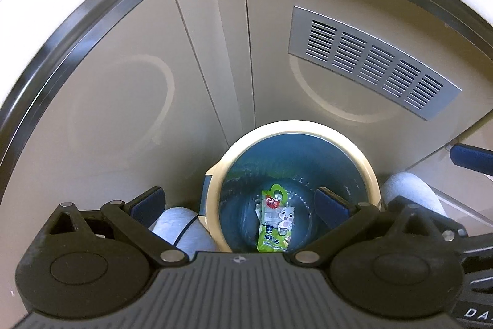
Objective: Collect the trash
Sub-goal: 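Open the left gripper over the bin while the right gripper releases the paper box, then raise both grippers back up to the counter trash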
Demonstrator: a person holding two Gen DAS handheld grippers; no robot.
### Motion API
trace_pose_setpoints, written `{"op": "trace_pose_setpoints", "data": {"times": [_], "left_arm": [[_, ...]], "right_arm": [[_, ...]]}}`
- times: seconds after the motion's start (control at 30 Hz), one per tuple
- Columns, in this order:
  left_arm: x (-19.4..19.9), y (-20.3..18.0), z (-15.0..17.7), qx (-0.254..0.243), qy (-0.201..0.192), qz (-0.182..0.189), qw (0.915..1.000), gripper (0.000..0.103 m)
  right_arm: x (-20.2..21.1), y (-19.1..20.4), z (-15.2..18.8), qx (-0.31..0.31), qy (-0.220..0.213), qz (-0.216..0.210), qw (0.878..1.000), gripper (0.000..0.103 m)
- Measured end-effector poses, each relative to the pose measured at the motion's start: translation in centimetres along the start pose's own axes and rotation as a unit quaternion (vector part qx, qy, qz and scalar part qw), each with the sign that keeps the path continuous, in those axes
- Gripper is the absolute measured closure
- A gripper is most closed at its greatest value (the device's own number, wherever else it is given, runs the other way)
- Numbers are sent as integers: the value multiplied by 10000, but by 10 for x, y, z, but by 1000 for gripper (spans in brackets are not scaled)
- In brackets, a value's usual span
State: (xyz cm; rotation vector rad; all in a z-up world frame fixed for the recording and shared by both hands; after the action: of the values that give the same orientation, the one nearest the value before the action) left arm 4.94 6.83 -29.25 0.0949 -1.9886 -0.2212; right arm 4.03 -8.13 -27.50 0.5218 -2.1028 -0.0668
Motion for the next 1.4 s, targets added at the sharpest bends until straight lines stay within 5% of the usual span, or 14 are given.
{"op": "trace_pose_setpoints", "data": {"times": [0.83,1.17,1.4], "left_arm": [[11,14,-1,145,-102,146,9997,0],[74,27,-39,214,-845,336,9956,0],[120,43,-89,444,-1467,307,9877,0]], "right_arm": [[16,-1,-4,-28,-57,77,10000,8],[81,-9,-57,-13,-1116,79,9937,3],[127,-30,-111,178,-2352,629,9698,0]]}}
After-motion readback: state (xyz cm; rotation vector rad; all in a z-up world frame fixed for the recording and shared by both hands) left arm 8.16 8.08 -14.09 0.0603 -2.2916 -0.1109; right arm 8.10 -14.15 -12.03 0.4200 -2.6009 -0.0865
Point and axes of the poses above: each gripper's, at about its wrist camera, not at the fingertips, and x roughly against the way its jaws point, y to its left, z to its underside, the point moved 9 cm from there along -x, roughly the way its jaws point, and after that the axes turned 5 degrees about -z, right-handed, at the moved point
